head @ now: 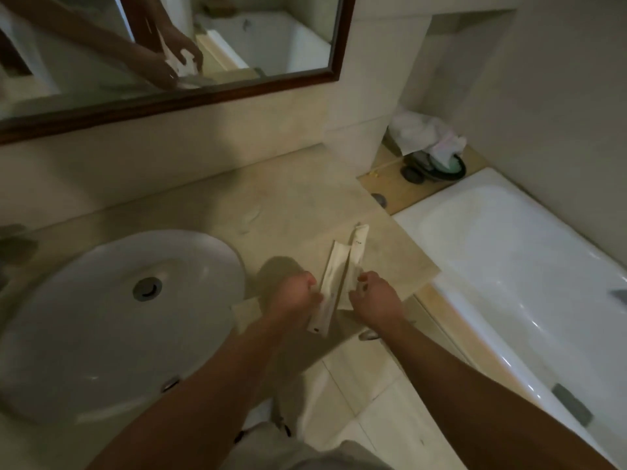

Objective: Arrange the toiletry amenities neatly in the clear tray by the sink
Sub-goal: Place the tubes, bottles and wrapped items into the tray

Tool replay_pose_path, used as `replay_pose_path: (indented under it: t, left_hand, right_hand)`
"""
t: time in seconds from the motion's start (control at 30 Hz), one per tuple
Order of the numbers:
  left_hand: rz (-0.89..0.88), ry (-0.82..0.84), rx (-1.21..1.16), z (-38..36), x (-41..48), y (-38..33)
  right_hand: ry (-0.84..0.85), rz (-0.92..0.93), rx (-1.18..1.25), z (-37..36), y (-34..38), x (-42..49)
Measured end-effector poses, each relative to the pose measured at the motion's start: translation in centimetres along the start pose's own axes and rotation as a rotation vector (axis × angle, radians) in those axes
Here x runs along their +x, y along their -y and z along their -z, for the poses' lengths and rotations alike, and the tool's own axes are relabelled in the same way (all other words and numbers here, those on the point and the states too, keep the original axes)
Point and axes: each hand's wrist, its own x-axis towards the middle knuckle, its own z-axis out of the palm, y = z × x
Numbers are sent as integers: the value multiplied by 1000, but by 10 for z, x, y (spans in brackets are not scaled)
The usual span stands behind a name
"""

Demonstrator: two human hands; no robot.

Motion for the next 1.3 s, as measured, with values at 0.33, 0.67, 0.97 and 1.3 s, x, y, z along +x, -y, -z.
replay_pose_path:
  t: [0.33,0.67,0.97,1.3]
  left_hand:
    - [210,9,298,-43,45,-34]
    - [597,-93,7,-50,33,-56]
    - [658,-656,-844,-3,-70,-27]
    - [729,-1184,-1243,46,-292,83]
  right_hand:
    - [104,11,-3,7,-4,60]
    - [395,62,334,17,-11,93]
    - [607,390,346,4,57,27]
    - [914,749,153,-97,182,-161]
